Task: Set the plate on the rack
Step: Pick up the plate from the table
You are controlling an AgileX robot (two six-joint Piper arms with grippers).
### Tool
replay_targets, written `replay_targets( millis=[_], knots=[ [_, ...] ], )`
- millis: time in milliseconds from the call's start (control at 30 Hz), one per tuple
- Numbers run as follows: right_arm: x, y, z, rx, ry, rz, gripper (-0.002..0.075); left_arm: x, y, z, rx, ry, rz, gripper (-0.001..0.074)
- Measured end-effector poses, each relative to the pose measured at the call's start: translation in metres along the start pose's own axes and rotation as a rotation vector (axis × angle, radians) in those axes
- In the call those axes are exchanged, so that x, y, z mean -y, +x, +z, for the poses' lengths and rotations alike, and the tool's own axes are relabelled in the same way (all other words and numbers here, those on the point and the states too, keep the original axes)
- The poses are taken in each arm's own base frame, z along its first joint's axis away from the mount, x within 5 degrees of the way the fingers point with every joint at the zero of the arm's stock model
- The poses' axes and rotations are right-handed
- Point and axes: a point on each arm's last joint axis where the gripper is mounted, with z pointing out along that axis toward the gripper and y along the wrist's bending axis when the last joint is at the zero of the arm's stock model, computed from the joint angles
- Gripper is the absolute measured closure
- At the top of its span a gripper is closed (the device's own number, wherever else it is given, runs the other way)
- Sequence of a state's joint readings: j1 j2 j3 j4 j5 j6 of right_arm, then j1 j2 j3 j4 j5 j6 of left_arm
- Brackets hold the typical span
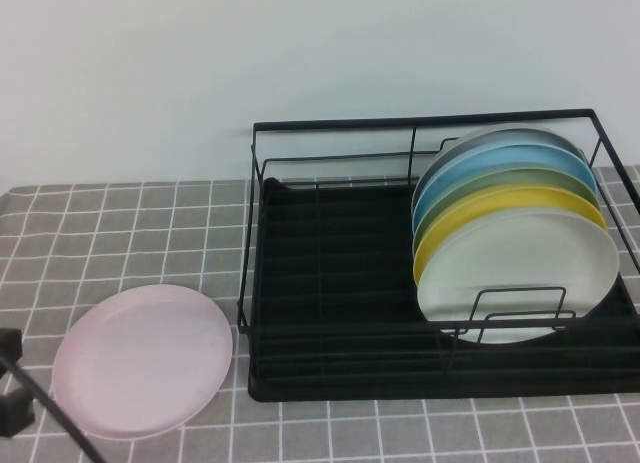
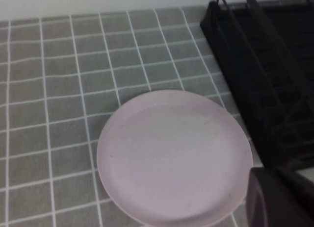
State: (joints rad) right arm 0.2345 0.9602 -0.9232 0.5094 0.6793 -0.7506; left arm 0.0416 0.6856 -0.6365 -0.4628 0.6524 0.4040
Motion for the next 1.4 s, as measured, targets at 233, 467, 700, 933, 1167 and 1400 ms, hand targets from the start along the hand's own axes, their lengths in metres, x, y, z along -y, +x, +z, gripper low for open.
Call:
replay_targets(
  millis=[233,467,700,933,1167,1400],
  knots=[
    [-0.004,0.001,0.026,-0.031,-0.143,0.034,0.0729,-0.007,-0.027,0.027,-0.138,0.020,0.002,0.0734],
    [-0.007,0.000,0.035,0.004,-0.200,0.047,0.0729,-0.018,-0.049,0.060,-0.256,0.054,0.009,0.0734],
    [-0.006,-0.001,0.038,0.020,-0.203,0.055,0.0729,-0.059,-0.055,0.077,-0.256,0.151,-0.155,0.0734],
    [-0.006,-0.001,0.038,0.022,-0.204,0.046,0.0729,-0.094,-0.038,0.104,-0.337,0.117,-0.286,0.0729],
    [-0.007,-0.002,0.038,0.030,-0.211,0.063,0.0729,-0.109,-0.022,0.130,-0.420,0.099,-0.320,0.0447],
    [-0.007,-0.003,0.038,0.039,-0.217,0.079,0.0729,-0.123,-0.003,0.158,-0.480,0.099,-0.379,0.0409]
  ],
)
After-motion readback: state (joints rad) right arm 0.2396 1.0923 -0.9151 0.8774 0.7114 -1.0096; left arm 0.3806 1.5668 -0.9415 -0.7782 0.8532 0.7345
